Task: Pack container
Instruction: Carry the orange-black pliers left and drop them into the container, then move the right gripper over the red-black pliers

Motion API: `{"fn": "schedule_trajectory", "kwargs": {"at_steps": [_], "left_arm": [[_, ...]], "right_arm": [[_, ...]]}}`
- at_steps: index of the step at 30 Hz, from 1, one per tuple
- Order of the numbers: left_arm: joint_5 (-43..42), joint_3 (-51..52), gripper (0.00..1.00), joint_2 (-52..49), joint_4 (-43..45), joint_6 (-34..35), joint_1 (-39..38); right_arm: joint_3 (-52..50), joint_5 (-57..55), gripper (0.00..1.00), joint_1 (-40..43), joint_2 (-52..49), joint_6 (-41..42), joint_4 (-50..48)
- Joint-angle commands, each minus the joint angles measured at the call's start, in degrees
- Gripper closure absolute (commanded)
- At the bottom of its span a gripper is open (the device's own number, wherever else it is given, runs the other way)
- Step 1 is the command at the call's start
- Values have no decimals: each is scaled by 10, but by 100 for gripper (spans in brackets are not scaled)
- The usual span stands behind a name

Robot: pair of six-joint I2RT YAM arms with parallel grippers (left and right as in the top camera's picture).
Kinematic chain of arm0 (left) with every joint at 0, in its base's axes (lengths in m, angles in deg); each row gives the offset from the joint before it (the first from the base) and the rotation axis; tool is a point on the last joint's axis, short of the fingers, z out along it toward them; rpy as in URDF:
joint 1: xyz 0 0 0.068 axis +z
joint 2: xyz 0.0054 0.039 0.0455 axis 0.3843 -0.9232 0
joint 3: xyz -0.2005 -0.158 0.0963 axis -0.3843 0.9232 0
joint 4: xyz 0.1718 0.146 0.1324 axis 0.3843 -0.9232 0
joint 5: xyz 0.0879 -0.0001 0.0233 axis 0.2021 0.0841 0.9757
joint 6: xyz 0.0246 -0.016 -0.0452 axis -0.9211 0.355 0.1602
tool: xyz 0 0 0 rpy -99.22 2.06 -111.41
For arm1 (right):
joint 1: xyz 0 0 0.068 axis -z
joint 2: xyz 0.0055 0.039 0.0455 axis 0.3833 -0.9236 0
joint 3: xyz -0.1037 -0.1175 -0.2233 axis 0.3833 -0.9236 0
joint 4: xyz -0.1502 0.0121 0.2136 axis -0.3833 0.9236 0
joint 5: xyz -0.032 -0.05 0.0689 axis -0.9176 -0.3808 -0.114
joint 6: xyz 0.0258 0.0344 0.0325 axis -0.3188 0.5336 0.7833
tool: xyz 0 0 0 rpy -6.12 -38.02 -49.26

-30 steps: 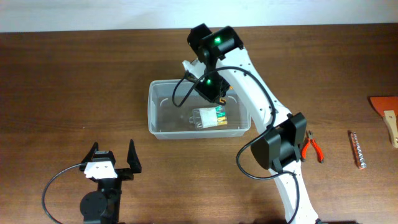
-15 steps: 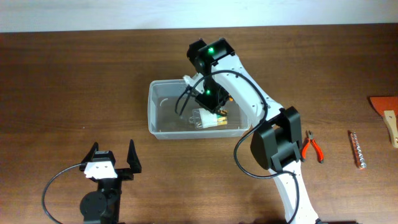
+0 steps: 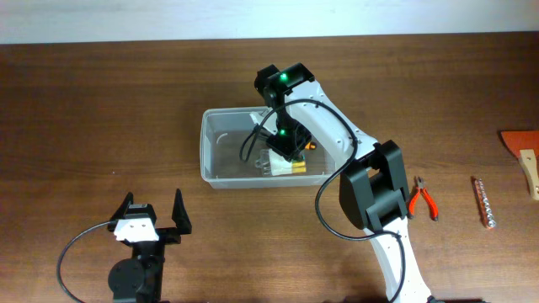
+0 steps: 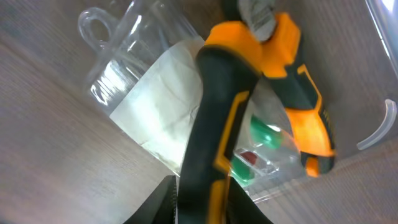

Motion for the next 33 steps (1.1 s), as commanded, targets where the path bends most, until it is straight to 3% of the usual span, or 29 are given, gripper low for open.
{"fn": "schedule_trajectory", "kwargs": {"at_steps": [1,4,7,9,10,15,22,26,33], "left_arm": [[2,2,1,3,-3,2,-2],[2,2,1,3,-3,2,-2],[2,2,1,3,-3,2,-2],[2,2,1,3,-3,2,-2],[2,2,1,3,-3,2,-2],[2,2,1,3,-3,1,-2],[2,2,1,3,-3,2,-2],[2,2,1,3,-3,2,-2],[2,2,1,3,-3,2,-2]], "right_arm": [[-3,3,75,-2,20,-1,1],[13,3,72,-2,20,-1,17],[58,-14,51,1,20,6,55],[106,-21,4,6,21,9,86],[130,-21,1,11,23,16,97],[213,-24,1,50,57,40,120],[197,-83,1,146,188,116,120],[127,-63,1,210,289,129,120],[-83,-57,1,317,445,162,117]]}}
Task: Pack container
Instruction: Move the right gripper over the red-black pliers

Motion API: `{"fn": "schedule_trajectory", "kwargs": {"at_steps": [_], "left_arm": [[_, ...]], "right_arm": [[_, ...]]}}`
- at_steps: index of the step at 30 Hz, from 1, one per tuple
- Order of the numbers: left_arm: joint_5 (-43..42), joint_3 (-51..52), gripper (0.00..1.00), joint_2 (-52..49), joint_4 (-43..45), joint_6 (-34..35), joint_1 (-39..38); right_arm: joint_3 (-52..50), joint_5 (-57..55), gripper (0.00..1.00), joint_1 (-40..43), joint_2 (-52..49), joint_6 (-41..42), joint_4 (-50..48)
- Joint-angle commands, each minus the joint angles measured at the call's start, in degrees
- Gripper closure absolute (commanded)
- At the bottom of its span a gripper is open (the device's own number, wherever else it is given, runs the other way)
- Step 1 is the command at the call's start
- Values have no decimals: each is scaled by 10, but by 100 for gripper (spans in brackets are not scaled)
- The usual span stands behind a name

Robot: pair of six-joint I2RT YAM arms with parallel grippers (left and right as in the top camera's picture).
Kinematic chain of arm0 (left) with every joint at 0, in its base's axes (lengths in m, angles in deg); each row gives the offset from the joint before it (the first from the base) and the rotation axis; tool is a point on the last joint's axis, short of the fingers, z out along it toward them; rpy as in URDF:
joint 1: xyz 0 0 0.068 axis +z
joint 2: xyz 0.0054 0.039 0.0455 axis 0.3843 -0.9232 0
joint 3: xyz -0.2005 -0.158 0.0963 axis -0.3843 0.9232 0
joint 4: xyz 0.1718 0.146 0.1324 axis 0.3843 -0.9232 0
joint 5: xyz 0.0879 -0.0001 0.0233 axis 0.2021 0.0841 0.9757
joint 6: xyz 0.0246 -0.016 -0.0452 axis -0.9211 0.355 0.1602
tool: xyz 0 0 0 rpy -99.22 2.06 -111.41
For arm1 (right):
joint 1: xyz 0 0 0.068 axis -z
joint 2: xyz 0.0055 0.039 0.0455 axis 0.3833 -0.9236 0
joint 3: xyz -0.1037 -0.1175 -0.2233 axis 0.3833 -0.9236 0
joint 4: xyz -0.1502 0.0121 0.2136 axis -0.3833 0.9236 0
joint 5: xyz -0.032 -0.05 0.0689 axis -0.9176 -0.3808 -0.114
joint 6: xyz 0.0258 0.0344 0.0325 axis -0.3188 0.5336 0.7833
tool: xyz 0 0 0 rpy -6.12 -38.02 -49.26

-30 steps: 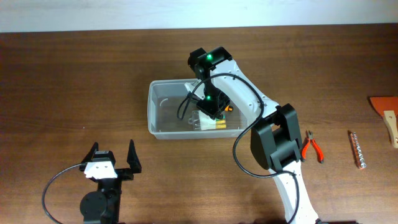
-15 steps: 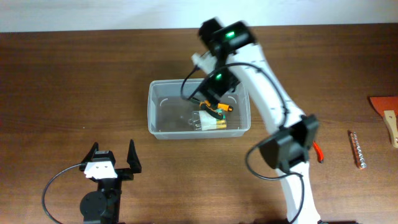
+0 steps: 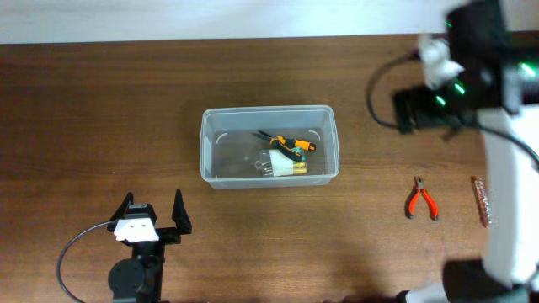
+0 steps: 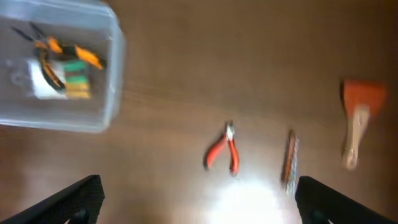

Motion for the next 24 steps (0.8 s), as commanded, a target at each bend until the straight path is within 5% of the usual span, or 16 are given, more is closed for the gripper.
{"fn": "schedule_trajectory", "kwargs": {"at_steps": [1,15,24], "left_arm": [[2,2,1,3,-3,1,-2],[2,2,1,-11,-3,1,-2],[2,2,1,-23,-3,1,-2]], "right_arm": [[-85,3,1,42,31,38,-1],[-457,38,1,96,42,61,-235],[-563,78,1,96,40,107,-315]]}}
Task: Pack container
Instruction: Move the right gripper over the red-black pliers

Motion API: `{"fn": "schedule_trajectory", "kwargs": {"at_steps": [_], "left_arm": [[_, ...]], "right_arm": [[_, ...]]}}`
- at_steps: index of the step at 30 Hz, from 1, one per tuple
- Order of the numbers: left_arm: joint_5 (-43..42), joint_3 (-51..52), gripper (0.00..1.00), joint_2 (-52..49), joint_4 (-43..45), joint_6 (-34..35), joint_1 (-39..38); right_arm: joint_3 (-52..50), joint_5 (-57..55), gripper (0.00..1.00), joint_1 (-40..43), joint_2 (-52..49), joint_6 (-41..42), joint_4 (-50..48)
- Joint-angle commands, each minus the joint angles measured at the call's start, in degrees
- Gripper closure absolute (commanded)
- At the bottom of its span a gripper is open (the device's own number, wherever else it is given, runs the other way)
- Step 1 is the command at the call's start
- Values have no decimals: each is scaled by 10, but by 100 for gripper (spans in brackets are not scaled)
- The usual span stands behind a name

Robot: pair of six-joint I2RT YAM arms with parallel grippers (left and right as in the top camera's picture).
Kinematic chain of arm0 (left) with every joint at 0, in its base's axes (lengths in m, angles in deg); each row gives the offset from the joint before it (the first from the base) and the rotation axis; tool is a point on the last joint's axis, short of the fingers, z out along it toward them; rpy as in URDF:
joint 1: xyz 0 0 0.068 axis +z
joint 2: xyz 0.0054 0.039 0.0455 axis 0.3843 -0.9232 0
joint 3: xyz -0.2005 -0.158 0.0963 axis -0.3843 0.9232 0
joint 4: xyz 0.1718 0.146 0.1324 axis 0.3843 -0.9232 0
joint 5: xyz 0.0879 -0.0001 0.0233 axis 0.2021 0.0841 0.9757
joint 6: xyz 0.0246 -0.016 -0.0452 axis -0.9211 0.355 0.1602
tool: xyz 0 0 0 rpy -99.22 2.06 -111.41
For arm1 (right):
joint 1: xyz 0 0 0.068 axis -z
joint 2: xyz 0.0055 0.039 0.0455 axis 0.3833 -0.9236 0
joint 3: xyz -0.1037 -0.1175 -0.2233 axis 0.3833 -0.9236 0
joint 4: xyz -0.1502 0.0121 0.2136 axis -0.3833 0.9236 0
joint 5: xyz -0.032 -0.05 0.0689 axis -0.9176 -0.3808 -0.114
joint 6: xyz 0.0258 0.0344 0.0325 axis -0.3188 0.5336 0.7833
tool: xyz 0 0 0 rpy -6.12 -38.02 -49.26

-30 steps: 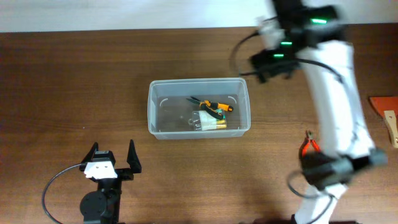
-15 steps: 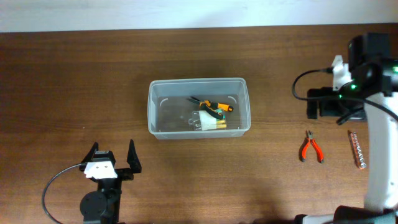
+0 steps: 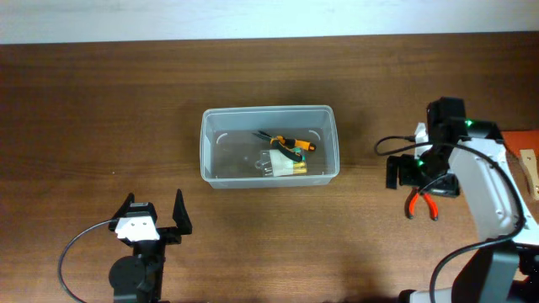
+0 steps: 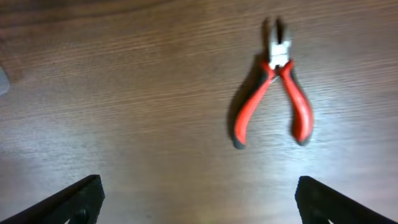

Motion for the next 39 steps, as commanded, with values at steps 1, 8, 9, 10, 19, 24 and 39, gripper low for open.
{"fn": "schedule_trajectory", "kwargs": {"at_steps": [1,8,9,10,19,24,39], "left_arm": [[1,2,1,-3,-3,1,-2],[1,2,1,-3,-3,1,-2],[1,2,1,-3,-3,2,-2],[1,2,1,-3,-3,2,-2],[1,2,1,-3,-3,2,-2],[1,2,1,-3,-3,2,-2],[1,2,1,-3,-3,2,-2]], "right_arm": [[-24,18,1,2,0,21,-16],[-54,-11,1,3,-41,22,-77],[-54,-12,1,3,-46,23,-81],[-54,-12,1,3,-50,23,-83],[-55,-13,1,3,-53,20,-76],[-68,-54,1,3,-53,-8,-87],[-87,-92,1,3,-54,-7,-107]]}}
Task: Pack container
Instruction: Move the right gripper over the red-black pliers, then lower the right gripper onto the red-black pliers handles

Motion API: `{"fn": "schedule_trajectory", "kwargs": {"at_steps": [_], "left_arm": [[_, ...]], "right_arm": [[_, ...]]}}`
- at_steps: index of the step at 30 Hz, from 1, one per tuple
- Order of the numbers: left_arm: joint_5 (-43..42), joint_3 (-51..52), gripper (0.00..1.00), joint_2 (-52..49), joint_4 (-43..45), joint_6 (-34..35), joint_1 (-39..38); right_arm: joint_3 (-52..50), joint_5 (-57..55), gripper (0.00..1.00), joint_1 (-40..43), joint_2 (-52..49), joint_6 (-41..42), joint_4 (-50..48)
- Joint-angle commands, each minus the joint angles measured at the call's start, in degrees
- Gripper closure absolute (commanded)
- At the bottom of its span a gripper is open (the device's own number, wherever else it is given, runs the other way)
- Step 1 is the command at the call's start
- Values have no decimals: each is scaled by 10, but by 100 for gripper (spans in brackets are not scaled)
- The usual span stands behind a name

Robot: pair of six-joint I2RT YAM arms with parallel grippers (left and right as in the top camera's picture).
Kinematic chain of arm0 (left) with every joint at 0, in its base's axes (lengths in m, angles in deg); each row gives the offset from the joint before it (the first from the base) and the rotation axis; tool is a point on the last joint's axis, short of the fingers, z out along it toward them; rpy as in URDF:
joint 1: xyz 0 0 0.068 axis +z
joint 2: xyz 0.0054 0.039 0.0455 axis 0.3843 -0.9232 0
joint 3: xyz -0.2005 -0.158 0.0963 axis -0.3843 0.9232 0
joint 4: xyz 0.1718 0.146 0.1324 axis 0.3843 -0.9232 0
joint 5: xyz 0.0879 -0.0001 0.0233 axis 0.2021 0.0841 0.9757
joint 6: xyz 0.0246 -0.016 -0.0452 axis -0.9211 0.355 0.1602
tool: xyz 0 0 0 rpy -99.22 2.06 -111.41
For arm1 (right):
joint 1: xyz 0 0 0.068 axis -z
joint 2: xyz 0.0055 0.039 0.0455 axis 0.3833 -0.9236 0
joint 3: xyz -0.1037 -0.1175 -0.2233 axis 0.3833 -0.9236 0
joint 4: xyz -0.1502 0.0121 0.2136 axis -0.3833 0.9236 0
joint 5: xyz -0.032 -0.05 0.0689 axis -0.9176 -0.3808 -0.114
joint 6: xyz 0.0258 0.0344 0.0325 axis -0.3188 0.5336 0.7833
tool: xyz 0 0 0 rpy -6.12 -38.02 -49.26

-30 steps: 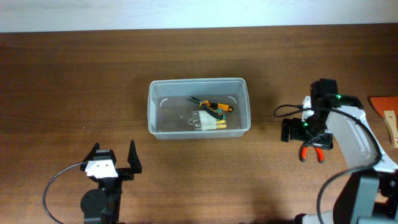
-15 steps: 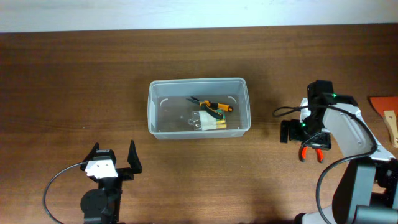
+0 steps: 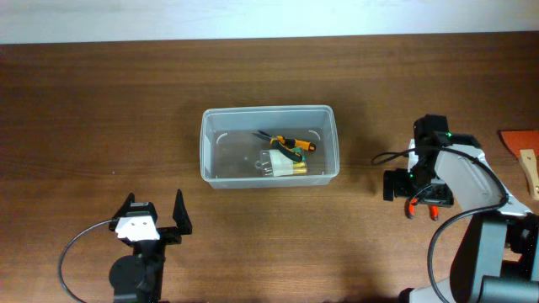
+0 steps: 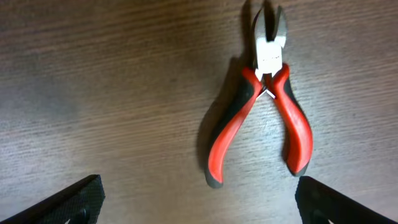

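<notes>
The clear plastic container [image 3: 210,143] stands mid-table and holds an orange-and-black hand tool [image 3: 290,143] lying on a clear packet [image 3: 286,166]. Red-handled pliers [image 4: 264,112] lie flat on the wood to the right, nose pointing away from the wrist camera. My right gripper [image 4: 199,205] hovers directly over them, open, with one fingertip outside each handle and nothing between the jaws. In the overhead view the right gripper [image 3: 418,195] hides most of the pliers [image 3: 411,208]. My left gripper [image 3: 153,206] stands open near the front left, holding nothing.
An orange scraper with a wooden handle [image 3: 524,156] lies at the table's right edge. The right arm's cable loops between the container and the gripper. Bare brown wood surrounds the container.
My right gripper has come closer to the red pliers, which now fill more of the wrist view and lie centred between the open fingers. The left arm and the container are unchanged.
My right gripper was down inside the container against the orange-and-black tool and the packet. Then it was high over the table's right side, open, with that tool left in the container. Later it stood above the red pliers, and now it sits closer over them.
</notes>
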Motion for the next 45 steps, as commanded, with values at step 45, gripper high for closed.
{"fn": "schedule_trajectory", "kwargs": {"at_steps": [45], "left_arm": [[1,2,1,-2,-2,1,-2]], "right_arm": [[-50,23,1,3,-65,38,-90]]}}
